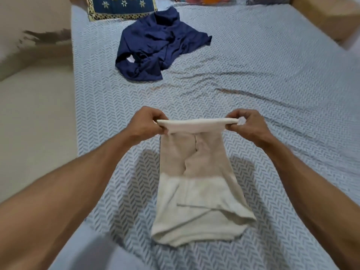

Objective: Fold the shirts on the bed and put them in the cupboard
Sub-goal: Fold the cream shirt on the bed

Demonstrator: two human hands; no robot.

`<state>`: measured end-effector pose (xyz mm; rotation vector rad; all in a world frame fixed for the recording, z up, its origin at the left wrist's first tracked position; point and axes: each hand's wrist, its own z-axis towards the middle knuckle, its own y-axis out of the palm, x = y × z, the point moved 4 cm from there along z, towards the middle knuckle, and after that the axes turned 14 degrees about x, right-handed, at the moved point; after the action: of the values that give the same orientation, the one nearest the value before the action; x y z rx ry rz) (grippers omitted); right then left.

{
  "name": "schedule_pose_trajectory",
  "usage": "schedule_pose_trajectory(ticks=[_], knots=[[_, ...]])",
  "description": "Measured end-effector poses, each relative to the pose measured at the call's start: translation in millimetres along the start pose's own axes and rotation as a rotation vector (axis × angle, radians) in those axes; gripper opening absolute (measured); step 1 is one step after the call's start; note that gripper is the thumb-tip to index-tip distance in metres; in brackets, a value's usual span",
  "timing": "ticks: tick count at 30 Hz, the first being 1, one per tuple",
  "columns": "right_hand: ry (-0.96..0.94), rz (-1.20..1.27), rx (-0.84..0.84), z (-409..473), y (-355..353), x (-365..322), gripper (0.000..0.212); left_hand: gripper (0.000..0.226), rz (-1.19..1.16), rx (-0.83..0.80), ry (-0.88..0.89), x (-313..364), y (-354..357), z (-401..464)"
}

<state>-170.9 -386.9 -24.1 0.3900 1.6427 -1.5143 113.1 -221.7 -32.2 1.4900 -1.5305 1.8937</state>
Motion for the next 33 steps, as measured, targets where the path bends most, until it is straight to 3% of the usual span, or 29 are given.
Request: schedule_pose_trajectory(ticks=[4,9,12,16,18,20,22,24,27,30,33], knots=[[-0.154,-0.087,-0.009,-72.1,-16.9,0.9,0.015,0.026,0.215,-0.02,0.158,-0.6,9.0,-74.2],[-0.417,-0.143,-0.041,-159.5,-20.8,33.3,0.014,0.025,0.344,-0.044,0.403,-11.5,29.8,-155.8],[-0.431,-0.214,-0.057,-199.2,-15.9,65.6,0.019,0.031,0.379,-0.113,0.574,-24.5,45.5,-185.4],[-0.44,-0.292,-0.113,-242.0,-2.6,83.7,0.025,0.023,0.442,-0.285,0.595,-53.3,71.9,-214.6],[-0.422,-0.323,-0.185,-251.7,3.8,88.4,0.024,0.015,0.501,-0.371,0.537,-66.4,80.8,-221.2],[-0.412,-0.307,-0.233,-251.6,3.8,92.3,0.021,0.029,0.519,-0.414,0.466,-72.3,79.4,-223.2],[-0.292,-0.181,-0.213,-236.5,0.8,89.1,0.027,0.044,0.474,-0.319,0.42,-71.6,70.8,-216.7],[-0.061,-0.028,-0.053,-205.4,-0.5,83.7,0.041,0.058,0.441,-0.137,0.35,-68.6,62.2,-197.7],[0.253,0.015,0.067,-149.1,14.3,86.4,0.053,0.065,0.335,0.094,0.044,-72.5,55.8,-152.9],[0.458,0.151,0.008,-116.0,37.9,90.2,0.04,0.069,0.126,0.127,-0.263,-84.1,65.4,-117.3],[0.554,0.193,-0.058,-104.9,53.0,98.9,0.026,0.064,0.055,0.135,-0.4,-92.6,77.1,-92.5]])
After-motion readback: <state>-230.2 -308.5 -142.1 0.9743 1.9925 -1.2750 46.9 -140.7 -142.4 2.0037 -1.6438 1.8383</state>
